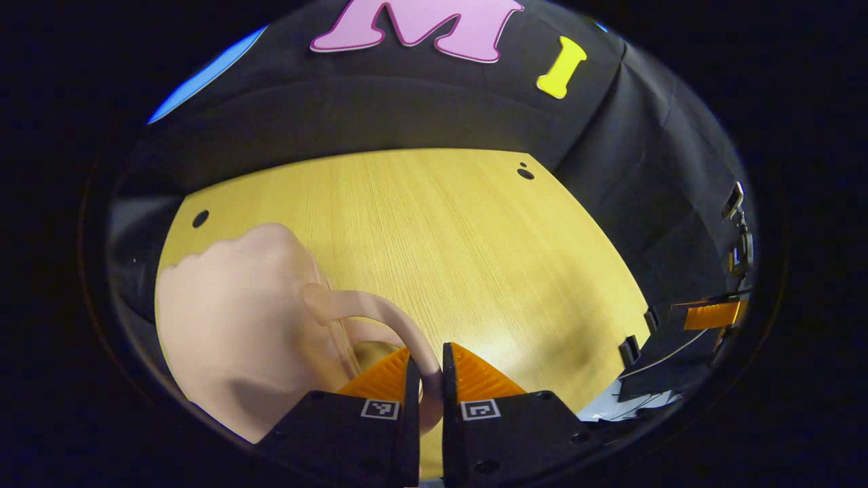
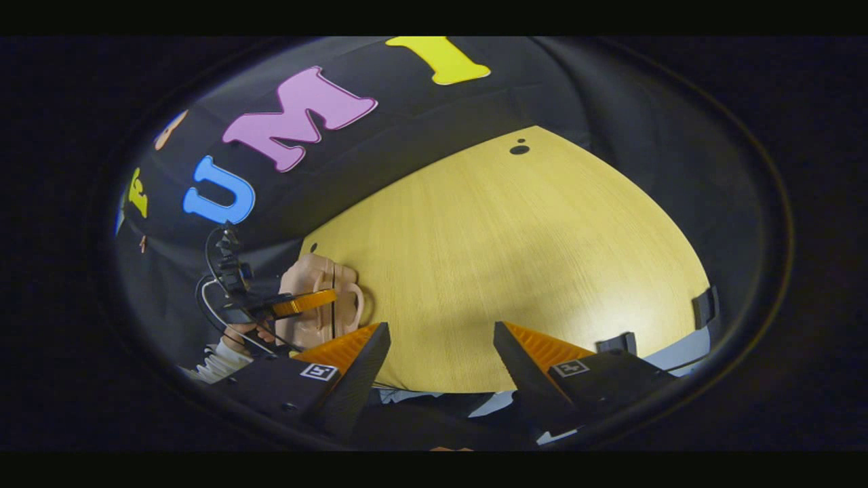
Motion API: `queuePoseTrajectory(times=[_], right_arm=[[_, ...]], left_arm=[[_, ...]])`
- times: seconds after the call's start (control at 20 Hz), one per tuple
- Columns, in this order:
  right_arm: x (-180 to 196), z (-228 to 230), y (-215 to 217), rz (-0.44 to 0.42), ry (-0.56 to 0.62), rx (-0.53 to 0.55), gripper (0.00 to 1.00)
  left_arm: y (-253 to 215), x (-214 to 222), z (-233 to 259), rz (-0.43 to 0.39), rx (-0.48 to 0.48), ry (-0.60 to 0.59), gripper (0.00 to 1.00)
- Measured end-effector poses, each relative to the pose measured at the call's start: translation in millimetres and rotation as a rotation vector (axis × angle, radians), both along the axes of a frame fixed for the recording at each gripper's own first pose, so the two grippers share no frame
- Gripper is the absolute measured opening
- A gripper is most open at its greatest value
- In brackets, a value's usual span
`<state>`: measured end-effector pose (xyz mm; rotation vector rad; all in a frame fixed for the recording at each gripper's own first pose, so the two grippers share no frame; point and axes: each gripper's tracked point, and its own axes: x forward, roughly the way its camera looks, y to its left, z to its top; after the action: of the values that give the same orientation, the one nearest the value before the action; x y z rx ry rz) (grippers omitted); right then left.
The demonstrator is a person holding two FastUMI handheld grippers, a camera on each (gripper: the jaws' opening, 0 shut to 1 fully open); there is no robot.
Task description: First open the suitcase, pack the skin care products into it, and then close the suitcase.
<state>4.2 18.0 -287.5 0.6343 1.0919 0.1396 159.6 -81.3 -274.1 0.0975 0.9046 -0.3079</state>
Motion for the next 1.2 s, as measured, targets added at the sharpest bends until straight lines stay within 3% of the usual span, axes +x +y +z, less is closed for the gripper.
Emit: queuePoseTrajectory(times=[0.05,0.15,0.25,0.35,0.4,0.45,0.5,0.55,0.65,0.8,1.0,1.1,1.2], right_arm=[[5,3,1,0.014,-0.012,-0.005,0.98],[17,9,8,0.028,-0.029,0.014,0.98],[27,16,15,0.041,-0.045,0.032,0.98],[33,17,21,0.064,-0.052,0.031,0.98],[35,19,23,0.072,-0.057,0.034,0.98],[36,21,26,0.080,-0.063,0.038,0.98],[37,24,28,0.086,-0.072,0.035,0.98],[41,27,29,0.087,-0.093,0.025,0.98],[52,41,27,0.085,-0.160,-0.004,0.98],[73,81,22,0.077,-0.322,-0.078,0.97],[107,160,6,0.078,-0.647,-0.278,0.97],[114,215,-5,0.029,-0.800,-0.374,0.98],[116,257,-7,-0.042,-0.930,-0.401,0.97]], left_arm=[[1,3,9,0.001,0.009,-0.030,0.23],[4,-2,16,0.002,0.029,-0.046,0.22],[0,-13,21,-0.011,0.000,-0.037,0.27],[-3,-17,36,-0.004,-0.037,-0.059,0.41],[-4,-17,47,0.005,-0.050,-0.080,0.55],[-5,-16,58,0.013,-0.066,-0.102,0.61],[-7,-15,72,0.019,-0.080,-0.132,0.78],[-9,-13,87,0.024,-0.095,-0.171,0.72],[-15,-12,121,0.021,-0.110,-0.270,0.77],[-26,-11,179,0.000,-0.086,-0.463,0.79],[-37,-20,255,0.010,-0.025,-0.705,0.84],[-44,-26,289,0.030,0.003,-0.815,0.96],[-45,-37,318,0.054,0.010,-0.918,0.95]])
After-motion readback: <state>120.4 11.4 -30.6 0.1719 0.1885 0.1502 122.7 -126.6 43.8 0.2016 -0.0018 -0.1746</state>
